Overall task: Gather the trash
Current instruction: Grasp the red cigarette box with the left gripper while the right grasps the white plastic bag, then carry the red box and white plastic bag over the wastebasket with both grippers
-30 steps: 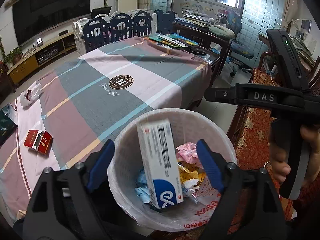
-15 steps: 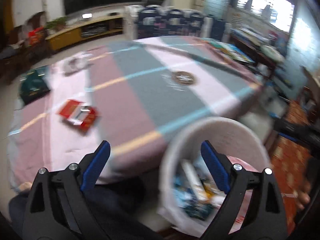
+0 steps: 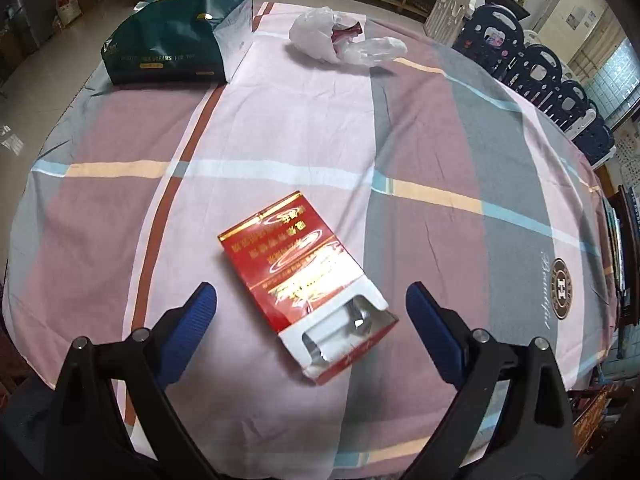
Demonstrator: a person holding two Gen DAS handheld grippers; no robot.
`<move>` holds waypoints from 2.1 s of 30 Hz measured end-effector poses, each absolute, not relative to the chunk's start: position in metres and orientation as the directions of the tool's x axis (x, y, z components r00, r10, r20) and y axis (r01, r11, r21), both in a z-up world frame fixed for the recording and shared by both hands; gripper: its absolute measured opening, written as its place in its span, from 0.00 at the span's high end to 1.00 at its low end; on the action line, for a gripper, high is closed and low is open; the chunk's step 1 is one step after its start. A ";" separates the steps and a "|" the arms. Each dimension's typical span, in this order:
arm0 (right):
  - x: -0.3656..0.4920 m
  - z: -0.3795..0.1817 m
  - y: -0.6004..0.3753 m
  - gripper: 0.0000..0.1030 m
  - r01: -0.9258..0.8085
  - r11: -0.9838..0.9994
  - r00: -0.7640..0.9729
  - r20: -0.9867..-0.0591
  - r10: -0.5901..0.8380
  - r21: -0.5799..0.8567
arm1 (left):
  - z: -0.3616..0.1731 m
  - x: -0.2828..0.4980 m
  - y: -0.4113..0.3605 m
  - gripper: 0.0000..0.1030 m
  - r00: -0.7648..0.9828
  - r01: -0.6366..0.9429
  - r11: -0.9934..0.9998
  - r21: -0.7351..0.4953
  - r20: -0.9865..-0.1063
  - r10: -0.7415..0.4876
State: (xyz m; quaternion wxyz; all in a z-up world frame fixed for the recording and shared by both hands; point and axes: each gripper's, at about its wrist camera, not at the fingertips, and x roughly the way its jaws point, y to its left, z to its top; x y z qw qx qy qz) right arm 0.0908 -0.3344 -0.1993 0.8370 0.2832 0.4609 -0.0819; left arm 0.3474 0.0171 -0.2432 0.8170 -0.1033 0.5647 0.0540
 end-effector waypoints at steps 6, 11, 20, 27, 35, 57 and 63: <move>0.096 -0.204 -0.333 0.19 0.397 0.831 0.551 -0.825 0.124 0.390 | -0.258 0.349 0.011 0.23 0.352 -0.158 0.986 -0.054 -0.936 0.005; 0.111 -0.206 -0.323 0.19 0.379 0.841 0.543 -0.829 0.135 0.386 | -0.246 0.330 0.030 0.27 0.433 -0.134 0.985 -0.108 -0.900 -0.040; 0.206 -0.190 -0.241 0.19 0.164 0.905 0.560 -0.792 0.243 0.393 | -0.201 0.290 0.112 0.30 0.617 -0.110 0.989 -0.100 -0.787 -0.011; 0.343 -0.177 -0.128 0.19 -0.072 0.943 0.583 -0.754 0.303 0.324 | -0.213 0.283 0.152 0.30 0.627 -0.171 0.955 -0.243 -0.775 -0.085; 0.527 -0.190 -0.059 0.19 -0.126 0.958 0.561 -0.778 0.283 0.257 | -0.221 0.295 0.166 0.30 0.611 -0.189 0.946 -0.263 -0.786 -0.096; 0.386 -0.203 -0.036 0.78 -0.287 0.953 0.490 -0.841 0.230 0.094 | -0.226 0.295 0.157 0.31 0.619 -0.162 0.956 -0.246 -0.780 -0.095; 0.260 -0.182 -0.113 0.78 -0.169 0.985 0.557 -0.820 0.129 0.040 | -0.188 0.253 0.134 0.33 0.672 -0.138 0.975 -0.173 -0.739 -0.036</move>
